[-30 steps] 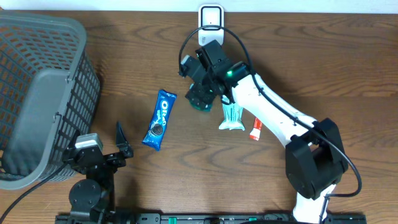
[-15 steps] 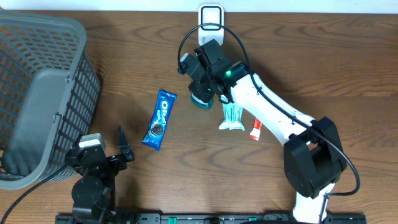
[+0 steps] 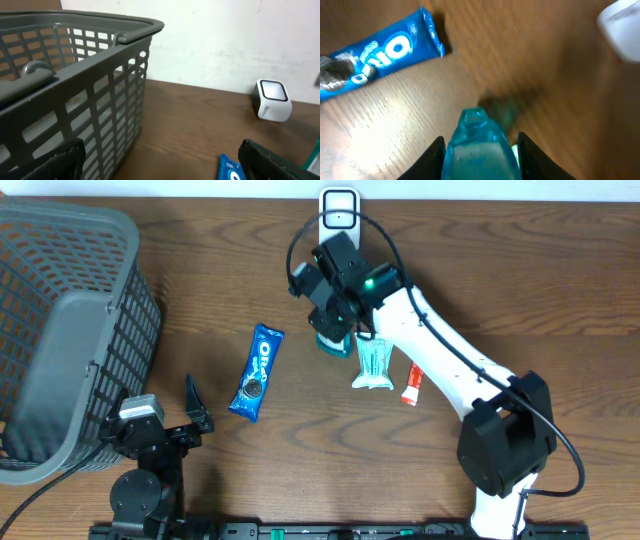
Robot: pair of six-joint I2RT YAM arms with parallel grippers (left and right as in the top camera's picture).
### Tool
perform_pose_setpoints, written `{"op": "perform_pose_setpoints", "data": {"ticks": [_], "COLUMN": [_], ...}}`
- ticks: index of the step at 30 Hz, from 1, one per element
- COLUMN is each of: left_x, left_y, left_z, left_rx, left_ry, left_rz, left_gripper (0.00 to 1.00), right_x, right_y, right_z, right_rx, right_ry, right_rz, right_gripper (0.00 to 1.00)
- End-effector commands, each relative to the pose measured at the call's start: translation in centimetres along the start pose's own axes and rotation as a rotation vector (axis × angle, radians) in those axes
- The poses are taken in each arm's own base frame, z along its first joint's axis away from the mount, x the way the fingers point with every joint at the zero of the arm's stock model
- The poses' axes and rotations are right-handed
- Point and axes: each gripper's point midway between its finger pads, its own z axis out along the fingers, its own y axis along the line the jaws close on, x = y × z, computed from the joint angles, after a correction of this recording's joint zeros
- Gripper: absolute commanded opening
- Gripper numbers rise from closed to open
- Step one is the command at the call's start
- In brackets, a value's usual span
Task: Scan the item barcode
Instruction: 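Lower the right gripper and grasp the teal mouthwash bottle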
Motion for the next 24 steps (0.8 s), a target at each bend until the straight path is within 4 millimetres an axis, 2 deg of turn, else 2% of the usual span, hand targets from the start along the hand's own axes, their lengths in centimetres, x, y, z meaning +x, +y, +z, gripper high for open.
{"op": "perform_pose_setpoints", "data": {"ticks": [1,3,6,10,14,20,24], "left_x": [2.1,3.5,4.5,6.3,8.5,9.1,10.2], "left_y": [0.1,-0.4,-2.1,-3.5,-3.4,-3.4,-3.2], "left_z": [0.6,1.0,1.3,1.6,1.9,2.4,2.5], "left_rx": [-0.005,0.018,0.118,0.195,0.190,0.191,0.178], "left_ry": [0.043,0.064,0.073,0.097,0.139,0.122,0.146], "left_rz": [0.003,0.008,0.005,0.004,-0.021,-0.044,-0.084], "left_gripper": [0.98,0.98,0.98,0.98,0.98,0.98,0.98], "right_x": [-2.9,-3.3,-3.8,-4.4,-5.1,-5.4,-5.9], "right_y": [-0.6,-1.2,-1.9,-2.2,-2.5,-3.5,-1.5], "right_z": [-3.2,-4.5,-5.8,-7.2,-8.5,-9.9,-11.0], "right_rx": [0.040,0.070,0.109,0.126,0.144,0.277,0.255], "right_ry": [-0.072,-0.068,-0.070,-0.084,-0.104,-0.076,-0.092], "right_rz": [-0.004,-0.004,-0.003,-0.004,-0.018,-0.044,-0.049], "right_gripper": [0.18,0.17,0.17,0.17,0.18,0.15,0.15]}}
